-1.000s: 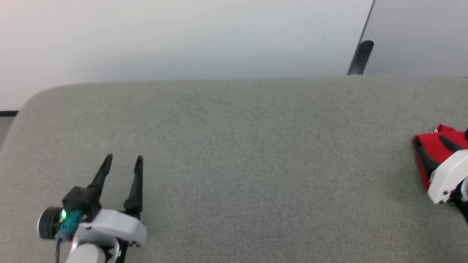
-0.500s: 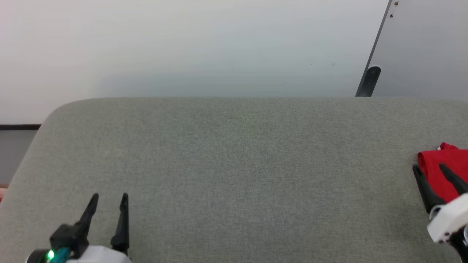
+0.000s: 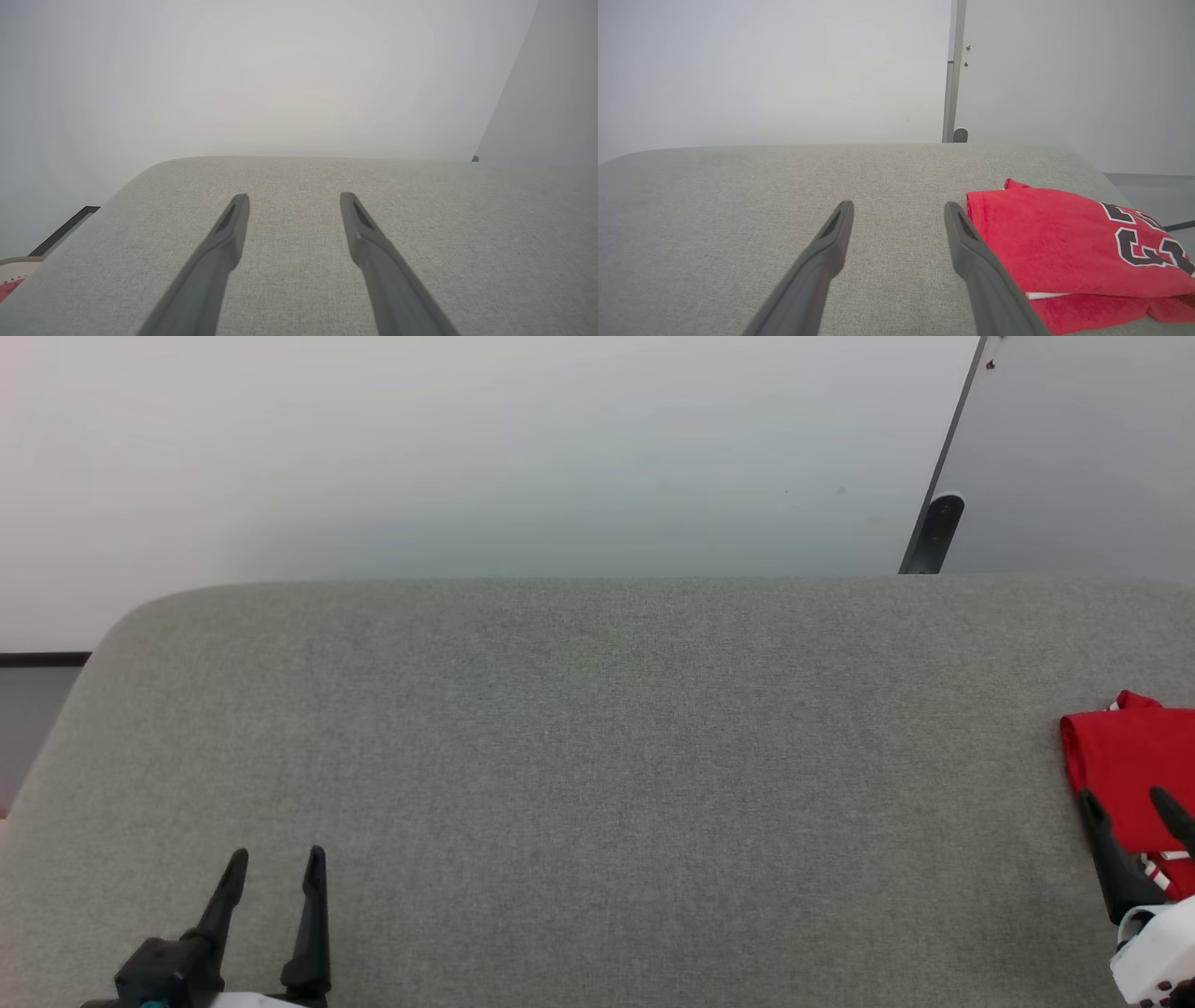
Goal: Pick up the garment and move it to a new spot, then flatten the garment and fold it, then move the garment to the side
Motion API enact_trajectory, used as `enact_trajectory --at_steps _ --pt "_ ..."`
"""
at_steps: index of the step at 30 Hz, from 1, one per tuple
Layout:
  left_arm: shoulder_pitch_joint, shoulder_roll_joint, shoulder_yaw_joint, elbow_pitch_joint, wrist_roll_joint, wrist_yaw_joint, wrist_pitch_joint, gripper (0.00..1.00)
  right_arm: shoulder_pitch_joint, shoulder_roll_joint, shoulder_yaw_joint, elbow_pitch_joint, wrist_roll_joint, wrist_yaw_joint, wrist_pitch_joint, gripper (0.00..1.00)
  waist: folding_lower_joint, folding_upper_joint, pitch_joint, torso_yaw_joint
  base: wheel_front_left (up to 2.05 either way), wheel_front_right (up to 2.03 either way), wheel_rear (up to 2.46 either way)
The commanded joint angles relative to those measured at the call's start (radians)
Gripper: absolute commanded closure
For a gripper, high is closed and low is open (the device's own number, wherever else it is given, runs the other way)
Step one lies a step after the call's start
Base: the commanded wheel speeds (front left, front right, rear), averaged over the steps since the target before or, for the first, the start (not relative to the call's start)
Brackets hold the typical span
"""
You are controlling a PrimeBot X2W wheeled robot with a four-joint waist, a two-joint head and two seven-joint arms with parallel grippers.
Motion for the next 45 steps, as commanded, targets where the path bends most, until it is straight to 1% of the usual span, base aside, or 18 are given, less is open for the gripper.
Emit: enact_trajectory --at_steps 1,13,23,27,39,45 --pt "0.001 0.001 -0.002 -0.006 -0.002 0.006 0.002 0.00 0.017 0.013 -0.012 -0.019 -0.013 -0.001 0.012 0.00 0.0000 -0.0001 0.001 0.000 0.00 0.00 0.00" --pt "-0.002 0.004 -0.010 -0.021 -0.009 0.016 0.015 0.00 0.047 0.052 -0.041 -0.082 -0.035 -0.001 0.050 0.00 0.0000 -0.0001 0.008 0.005 0.00 0.00 0.00" --pt "-0.006 0.005 -0.014 -0.029 -0.014 0.027 0.017 0.00 0.049 0.058 -0.041 -0.107 -0.039 -0.001 0.033 0.00 0.0000 -0.0001 0.015 0.007 0.00 0.00 0.00" --pt "-0.011 0.001 -0.014 -0.030 -0.012 0.028 0.014 0.00 0.051 0.062 -0.034 -0.116 -0.043 -0.001 -0.001 0.00 0.0000 -0.0001 0.018 0.009 0.00 0.00 0.00" --pt "-0.032 -0.006 -0.013 -0.020 -0.017 0.023 0.004 0.00 0.070 0.090 -0.045 -0.100 -0.099 -0.001 -0.173 0.00 0.0000 -0.0001 0.019 0.010 0.00 0.00 0.00" --pt "-0.037 -0.004 -0.014 -0.014 -0.015 0.018 0.001 0.00 0.067 0.101 -0.042 -0.076 -0.110 -0.001 -0.214 0.00 0.0000 -0.0001 0.019 0.011 0.00 0.00 0.00"
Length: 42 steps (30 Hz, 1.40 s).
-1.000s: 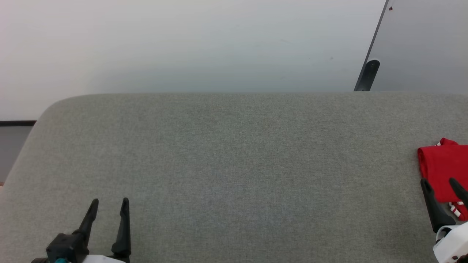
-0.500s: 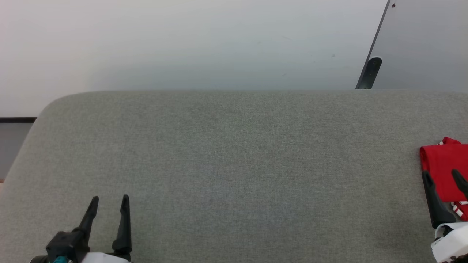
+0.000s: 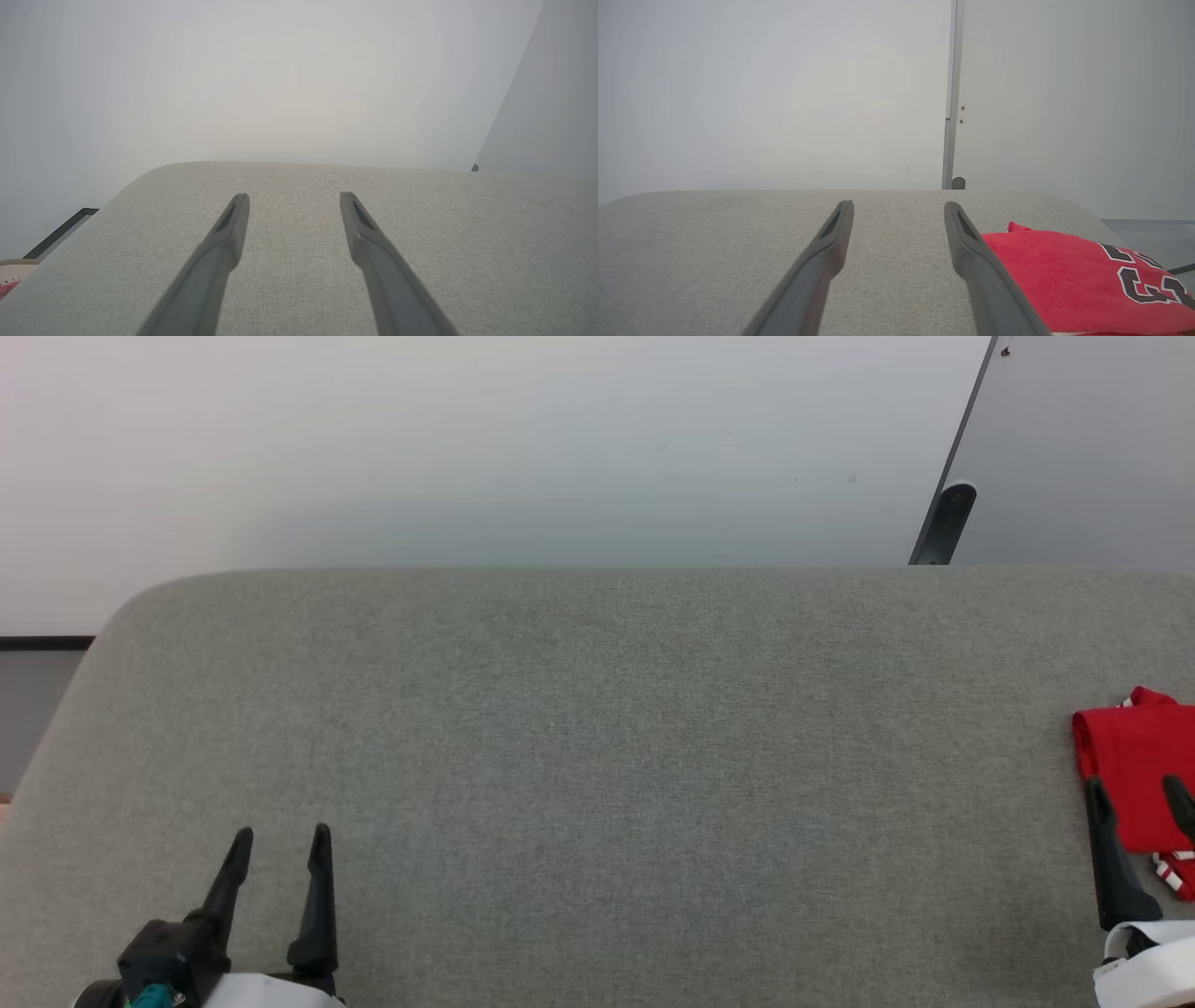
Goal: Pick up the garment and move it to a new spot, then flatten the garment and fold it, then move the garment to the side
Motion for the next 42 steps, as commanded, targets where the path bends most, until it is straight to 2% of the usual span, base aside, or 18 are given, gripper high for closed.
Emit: enact_trajectory --at_steps 1,28,37,38,42 --pt "-0.008 0.001 0.001 0.004 -0.004 -0.001 -0.004 0.00 0.002 0.005 0.002 0.005 -0.002 -0.001 -0.008 0.00 0.0000 -0.0001 0.001 0.001 0.00 0.00 0.00" --pt "-0.020 0.005 0.003 0.017 0.009 -0.017 -0.010 0.00 -0.009 0.007 0.020 0.023 0.007 -0.001 -0.006 0.00 0.0000 -0.0001 0.005 0.009 0.00 0.00 0.00" --pt "-0.021 0.002 0.004 0.017 0.007 -0.035 -0.011 0.00 -0.009 0.009 0.026 0.020 0.013 -0.001 -0.005 0.00 0.0000 -0.0001 0.011 0.009 0.00 0.00 0.00" --pt "-0.018 0.003 0.002 0.017 0.003 -0.035 -0.007 1.00 -0.002 0.009 0.025 0.021 0.003 0.000 -0.007 1.00 0.0000 -0.0001 0.011 0.009 0.00 0.00 0.00" --pt "0.000 -0.022 -0.007 0.049 -0.001 -0.037 0.000 1.00 0.010 0.030 0.031 0.056 0.003 0.000 -0.007 1.00 0.0000 -0.0001 0.011 0.009 0.00 0.00 0.00"
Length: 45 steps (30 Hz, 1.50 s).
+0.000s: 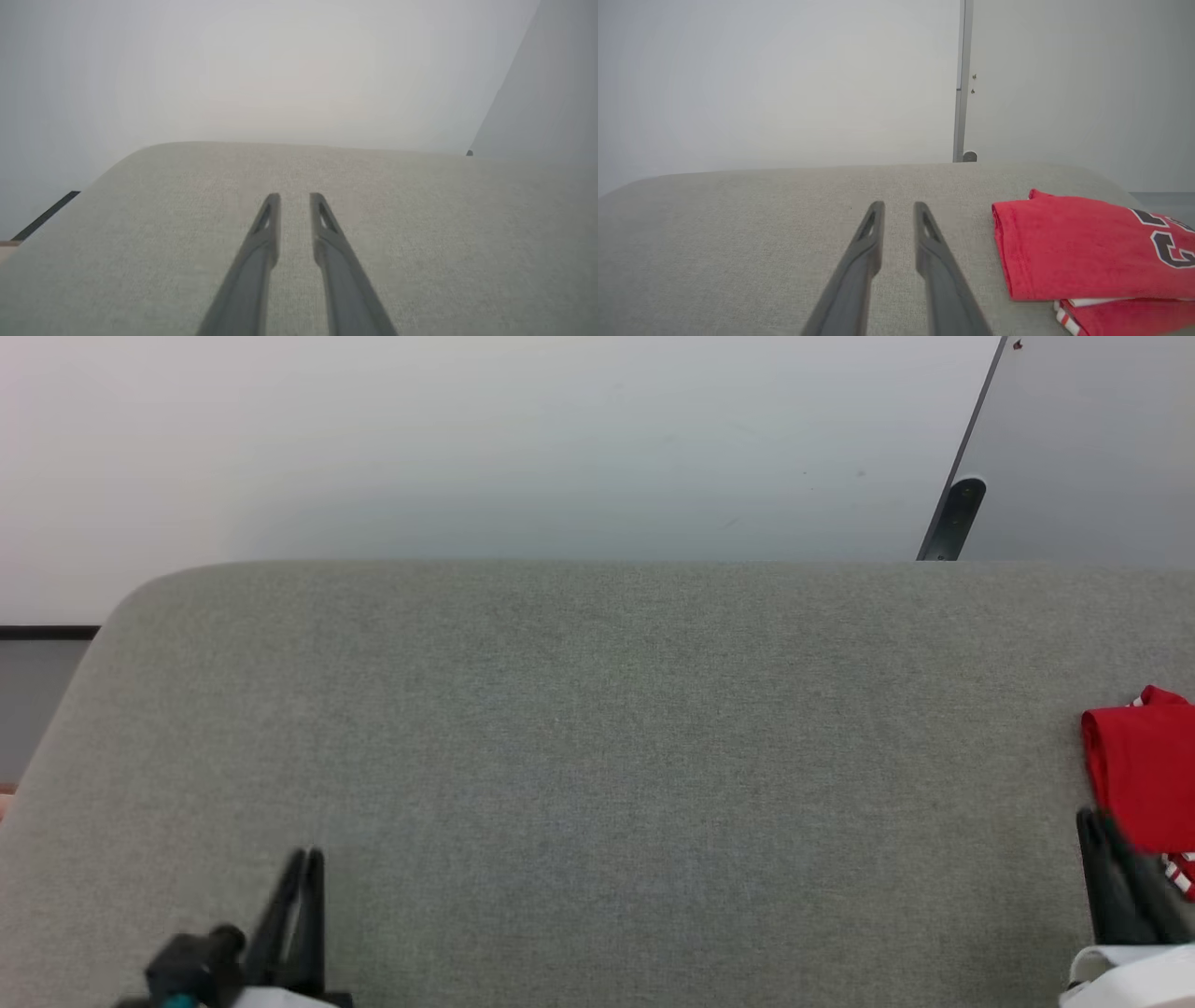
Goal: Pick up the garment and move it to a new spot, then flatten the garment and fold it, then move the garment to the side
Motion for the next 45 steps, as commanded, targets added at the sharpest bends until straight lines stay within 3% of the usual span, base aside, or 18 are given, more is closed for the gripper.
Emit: enact_trajectory --at_steps 1,9,15,45 --pt "0.005 -0.007 -0.002 0.009 -0.008 -0.001 0.003 1.00 0.001 0.007 0.001 0.009 0.008 0.000 0.002 1.00 0.0000 -0.0001 0.000 0.000 0.00 0.00 0.00" --pt "-0.011 -0.031 0.023 0.022 -0.126 -0.020 0.038 1.00 -0.014 0.026 -0.006 0.027 0.128 0.000 0.025 1.00 0.0000 -0.0001 -0.001 0.001 0.00 0.00 0.00" --pt "-0.033 -0.063 0.054 0.038 -0.278 -0.044 0.084 1.00 -0.034 0.052 -0.014 0.048 0.283 0.000 0.054 1.00 0.0000 -0.0001 -0.003 0.001 0.00 0.00 0.00" --pt "-0.082 -0.140 0.130 0.076 -0.642 -0.103 0.195 1.00 -0.082 0.113 -0.033 0.102 0.657 0.000 0.125 1.00 0.0000 -0.0001 -0.007 0.004 0.00 0.00 0.00"
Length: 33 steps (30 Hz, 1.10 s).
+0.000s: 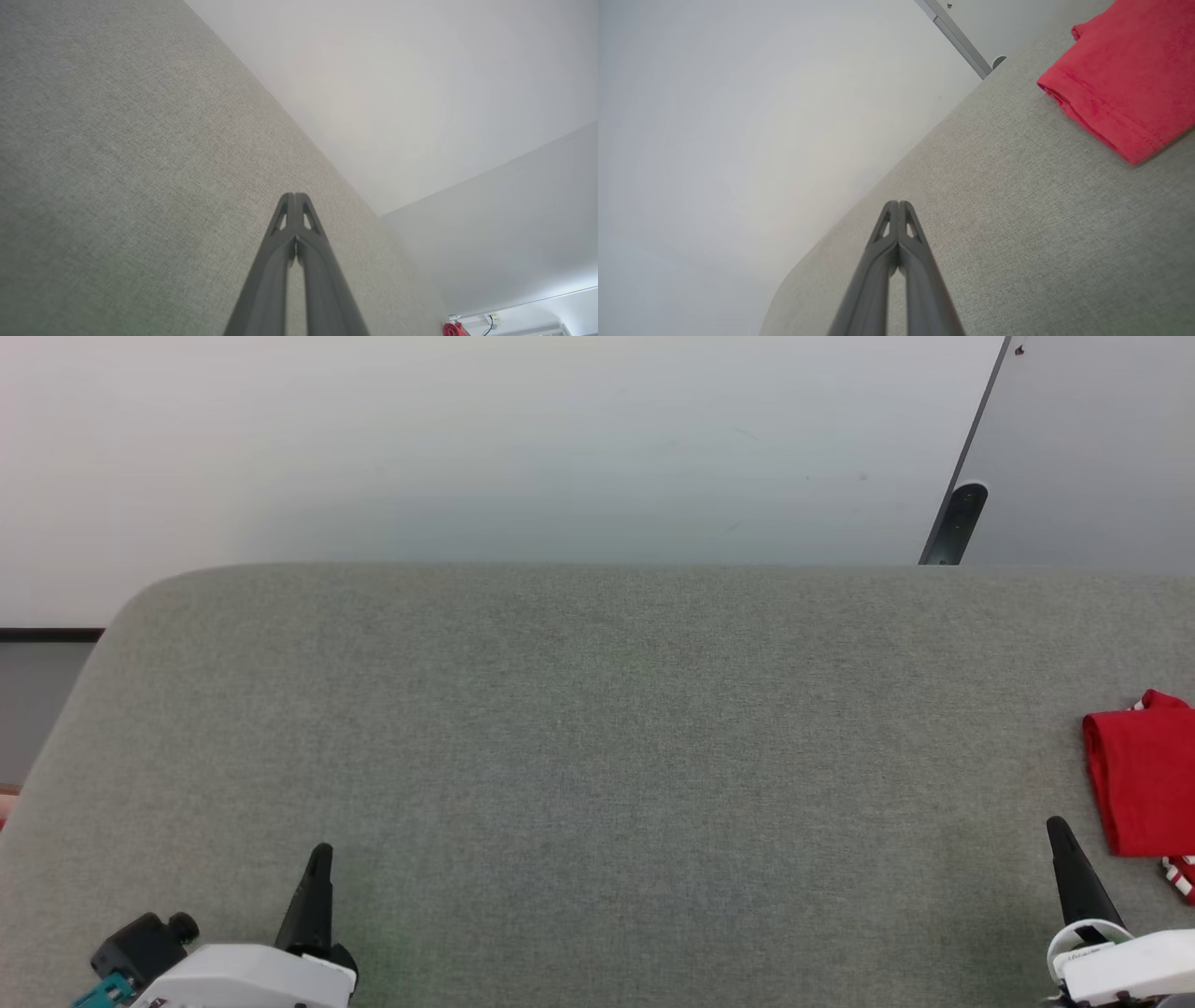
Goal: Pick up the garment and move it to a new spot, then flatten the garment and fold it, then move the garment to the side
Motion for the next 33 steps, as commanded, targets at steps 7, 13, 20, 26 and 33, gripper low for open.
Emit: enact_trajectory --at_steps 7,13,20,26,33 --pt "-0.030 -0.012 0.023 0.000 -0.087 -0.017 0.023 1.00 -0.035 0.011 -0.008 0.003 0.094 0.000 0.017 1.00 0.0000 -0.0001 -0.001 0.001 0.00 0.00 0.00" --pt "-0.036 -0.023 0.036 0.006 -0.144 -0.026 0.041 1.00 -0.043 0.020 -0.011 0.012 0.152 0.000 0.028 1.00 0.0000 -0.0001 -0.002 0.001 0.00 0.00 0.00" --pt "-0.045 -0.037 0.048 0.013 -0.206 -0.037 0.060 1.00 -0.049 0.031 -0.015 0.021 0.215 0.000 0.039 1.00 0.0000 -0.0001 -0.003 0.002 0.00 0.00 0.00" --pt "-0.050 -0.048 0.059 0.019 -0.255 -0.045 0.075 1.00 -0.058 0.040 -0.018 0.029 0.266 0.000 0.050 1.00 0.0000 -0.0001 -0.004 0.002 0.00 0.00 0.00" --pt "-0.058 -0.059 0.070 0.025 -0.310 -0.054 0.092 1.00 -0.064 0.049 -0.021 0.037 0.322 0.000 0.061 1.00 0.0000 -0.0001 -0.005 0.003 0.00 0.00 0.00"
